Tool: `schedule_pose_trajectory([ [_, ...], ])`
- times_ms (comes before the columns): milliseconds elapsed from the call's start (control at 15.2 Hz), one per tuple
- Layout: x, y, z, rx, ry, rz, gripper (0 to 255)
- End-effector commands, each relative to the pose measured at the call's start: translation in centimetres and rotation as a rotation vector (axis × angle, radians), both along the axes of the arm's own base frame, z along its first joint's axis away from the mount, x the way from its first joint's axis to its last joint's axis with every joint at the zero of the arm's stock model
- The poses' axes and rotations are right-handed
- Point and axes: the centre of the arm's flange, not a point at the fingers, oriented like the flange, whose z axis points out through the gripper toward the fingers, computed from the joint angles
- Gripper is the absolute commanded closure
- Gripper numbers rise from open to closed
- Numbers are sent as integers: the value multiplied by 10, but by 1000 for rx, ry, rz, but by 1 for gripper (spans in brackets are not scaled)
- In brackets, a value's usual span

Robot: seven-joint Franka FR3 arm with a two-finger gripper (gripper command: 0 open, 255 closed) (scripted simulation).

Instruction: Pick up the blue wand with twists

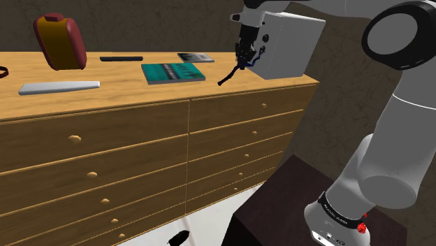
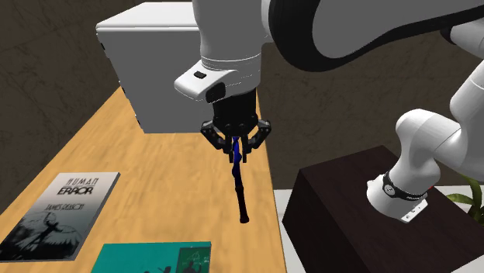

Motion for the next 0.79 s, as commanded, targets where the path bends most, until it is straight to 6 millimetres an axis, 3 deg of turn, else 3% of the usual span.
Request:
schedule_pose_trajectory([
  [0, 0, 0, 0, 0, 0, 0, 255],
  [396, 0, 0, -1, 0, 0, 0, 255],
  [726, 0, 0, 26, 0, 0, 0, 255],
])
